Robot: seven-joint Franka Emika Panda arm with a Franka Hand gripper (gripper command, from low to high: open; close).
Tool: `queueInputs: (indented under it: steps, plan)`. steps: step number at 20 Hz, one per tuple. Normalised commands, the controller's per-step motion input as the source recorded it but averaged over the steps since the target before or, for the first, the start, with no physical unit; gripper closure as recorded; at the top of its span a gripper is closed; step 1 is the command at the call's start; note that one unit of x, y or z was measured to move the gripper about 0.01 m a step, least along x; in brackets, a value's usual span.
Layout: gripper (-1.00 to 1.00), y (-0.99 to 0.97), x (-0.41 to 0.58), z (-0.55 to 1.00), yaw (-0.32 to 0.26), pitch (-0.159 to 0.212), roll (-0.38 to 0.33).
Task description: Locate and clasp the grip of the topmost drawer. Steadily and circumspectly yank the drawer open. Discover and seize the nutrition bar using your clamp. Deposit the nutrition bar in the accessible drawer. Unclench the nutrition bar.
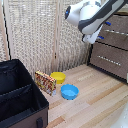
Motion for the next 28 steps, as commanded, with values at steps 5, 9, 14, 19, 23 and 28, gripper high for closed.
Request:
queueInputs:
  steps: [5,9,14,19,23,28]
  plan:
    - [-1.0,-0.51,-0.123,0.0,0.112,0.0,-0.244]
    - [-1.0,-0.55,-0.059,-0.07,0.131,0.0,-0.204]
    - [-1.0,-0.6,-0.039,-0.09,0.117,0.013,-0.074]
    - [1.0,-0.43,0.053,-0.06,0.042,0.023,0.005]
    - [1.0,-0.04,0.0,0.0,0.0,0.0,0.0]
    - [1.0,0.0,-0.009,0.0,-0.007,0.0,-0.015]
